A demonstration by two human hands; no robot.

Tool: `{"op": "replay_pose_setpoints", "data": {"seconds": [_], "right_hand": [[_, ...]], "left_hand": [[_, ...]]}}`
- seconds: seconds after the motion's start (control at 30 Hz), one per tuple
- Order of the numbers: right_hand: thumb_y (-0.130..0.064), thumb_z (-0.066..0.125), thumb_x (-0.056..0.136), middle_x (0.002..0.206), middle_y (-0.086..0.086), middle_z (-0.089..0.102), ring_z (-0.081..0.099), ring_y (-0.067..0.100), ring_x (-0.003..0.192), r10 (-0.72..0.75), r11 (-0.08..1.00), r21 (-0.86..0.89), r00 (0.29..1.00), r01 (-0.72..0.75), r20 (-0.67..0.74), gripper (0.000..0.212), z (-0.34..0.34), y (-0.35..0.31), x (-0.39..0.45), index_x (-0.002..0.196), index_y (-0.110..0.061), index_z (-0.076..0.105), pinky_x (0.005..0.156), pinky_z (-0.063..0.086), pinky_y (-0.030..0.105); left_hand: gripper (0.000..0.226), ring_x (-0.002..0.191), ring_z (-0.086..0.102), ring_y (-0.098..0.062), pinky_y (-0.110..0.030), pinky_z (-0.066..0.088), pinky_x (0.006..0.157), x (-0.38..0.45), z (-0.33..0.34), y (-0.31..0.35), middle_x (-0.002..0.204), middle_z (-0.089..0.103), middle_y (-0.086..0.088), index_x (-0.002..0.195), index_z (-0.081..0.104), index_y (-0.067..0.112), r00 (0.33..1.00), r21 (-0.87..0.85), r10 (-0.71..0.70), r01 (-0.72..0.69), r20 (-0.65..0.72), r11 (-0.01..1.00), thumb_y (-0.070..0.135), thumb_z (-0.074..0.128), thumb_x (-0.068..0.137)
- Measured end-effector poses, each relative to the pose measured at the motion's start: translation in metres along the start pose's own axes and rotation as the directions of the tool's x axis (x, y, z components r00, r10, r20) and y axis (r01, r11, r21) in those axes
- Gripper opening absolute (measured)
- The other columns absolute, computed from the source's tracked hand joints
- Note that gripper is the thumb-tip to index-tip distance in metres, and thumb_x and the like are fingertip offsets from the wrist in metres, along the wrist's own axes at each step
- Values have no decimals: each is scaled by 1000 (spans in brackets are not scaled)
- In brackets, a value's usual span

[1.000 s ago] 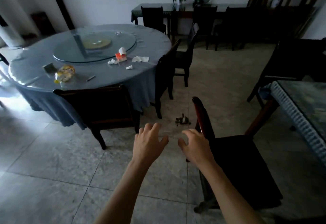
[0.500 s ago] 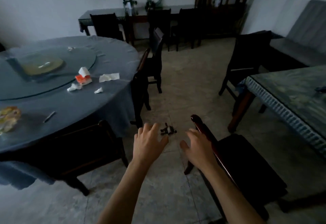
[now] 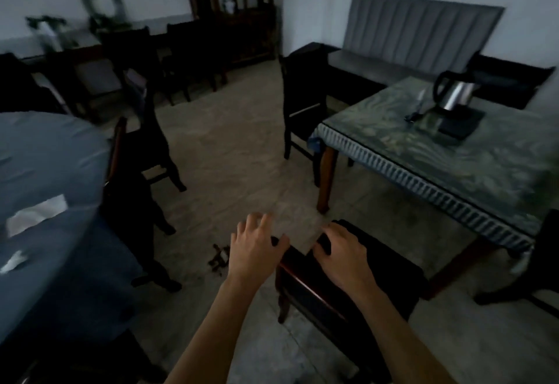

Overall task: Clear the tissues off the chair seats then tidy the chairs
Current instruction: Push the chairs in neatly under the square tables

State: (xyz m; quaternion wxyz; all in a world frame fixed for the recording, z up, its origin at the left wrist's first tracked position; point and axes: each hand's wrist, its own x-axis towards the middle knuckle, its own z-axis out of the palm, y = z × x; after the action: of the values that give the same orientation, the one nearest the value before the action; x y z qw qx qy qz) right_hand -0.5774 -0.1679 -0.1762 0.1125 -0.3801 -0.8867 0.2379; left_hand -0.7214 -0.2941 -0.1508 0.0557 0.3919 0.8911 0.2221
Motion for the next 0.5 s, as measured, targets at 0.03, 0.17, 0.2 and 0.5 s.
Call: {"op": "replay_pose_setpoints", "data": {"seconds": [0.03,0.17,0.2,0.5], "right_hand": [[-56,41,81,124,0,59,57,24,112,22,1000,-4,1000,-22,-17,55,-2,5,7,124,-24,56,86,52,43],[-49,52,88,133,3,56,52,25,120,142,990,-10,986,-144,-92,48,-19,29,23,129,-23,53,97,46,43],[-49,51,90,136,2,54,51,25,122,174,984,-7,979,-176,-101,48,-23,34,24,131,-24,51,99,44,44],[-51,44,95,157,0,29,30,26,142,475,878,18,866,-478,-158,58,-57,81,15,145,-25,36,112,31,51]], "left_hand": [[53,126,43,-32,-47,40,102,11,3,6,140,43,-4,134,42,30,1000,1,17,-17,10,1000,52,52,87],[55,118,49,-35,-48,45,95,50,21,38,134,47,-5,131,42,32,989,-21,129,-128,69,992,56,46,82],[53,116,50,-35,-49,45,94,57,25,45,133,48,-5,127,43,32,985,-30,157,-155,76,987,56,45,81],[61,134,36,-27,-47,33,108,99,60,98,149,33,1,139,36,36,869,-97,433,-423,237,901,64,44,86]]}}
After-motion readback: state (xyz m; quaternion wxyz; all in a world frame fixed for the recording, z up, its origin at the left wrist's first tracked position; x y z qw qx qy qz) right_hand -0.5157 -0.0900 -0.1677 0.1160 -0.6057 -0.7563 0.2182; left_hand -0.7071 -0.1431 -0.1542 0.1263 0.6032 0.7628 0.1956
